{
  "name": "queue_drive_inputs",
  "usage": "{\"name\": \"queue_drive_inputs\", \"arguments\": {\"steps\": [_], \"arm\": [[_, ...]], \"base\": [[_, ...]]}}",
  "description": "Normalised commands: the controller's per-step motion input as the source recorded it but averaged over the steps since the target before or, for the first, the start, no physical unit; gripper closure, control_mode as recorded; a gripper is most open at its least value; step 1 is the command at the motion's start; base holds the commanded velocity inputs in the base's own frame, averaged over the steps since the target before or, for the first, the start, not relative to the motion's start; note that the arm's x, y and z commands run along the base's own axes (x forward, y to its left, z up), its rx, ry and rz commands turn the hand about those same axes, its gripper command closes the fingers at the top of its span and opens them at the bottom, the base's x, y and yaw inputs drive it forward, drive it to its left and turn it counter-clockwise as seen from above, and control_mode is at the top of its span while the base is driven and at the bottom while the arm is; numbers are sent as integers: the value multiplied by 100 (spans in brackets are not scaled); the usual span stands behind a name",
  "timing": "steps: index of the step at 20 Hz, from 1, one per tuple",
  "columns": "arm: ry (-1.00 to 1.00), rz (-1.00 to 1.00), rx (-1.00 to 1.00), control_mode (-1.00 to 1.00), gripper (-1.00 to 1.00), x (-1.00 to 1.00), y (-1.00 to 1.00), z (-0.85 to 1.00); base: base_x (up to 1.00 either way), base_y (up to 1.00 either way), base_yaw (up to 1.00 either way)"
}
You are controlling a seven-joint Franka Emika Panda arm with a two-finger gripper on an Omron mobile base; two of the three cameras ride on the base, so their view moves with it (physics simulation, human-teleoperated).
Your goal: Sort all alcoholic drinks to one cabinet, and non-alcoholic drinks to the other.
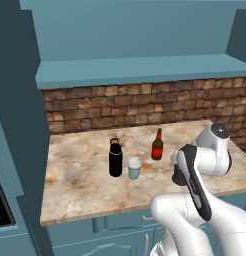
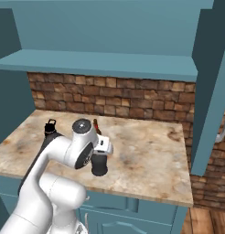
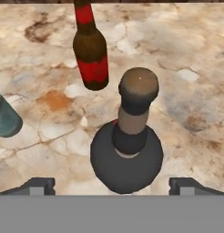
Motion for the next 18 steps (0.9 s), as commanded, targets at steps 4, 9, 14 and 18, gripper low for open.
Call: {"name": "queue_drive_inputs", "arguments": {"steps": [4,9,14,18], "arm": [[0,0,-1,-100,-100,14,-4,-24],[-1,0,0,-100,-100,7,-11,-8],[-5,0,0,-100,-100,20,-10,0],[-1,0,0,-100,-100,25,0,0]], "base": [[0,0,0],[0,0,0],[0,0,0],[0,0,0]]}}
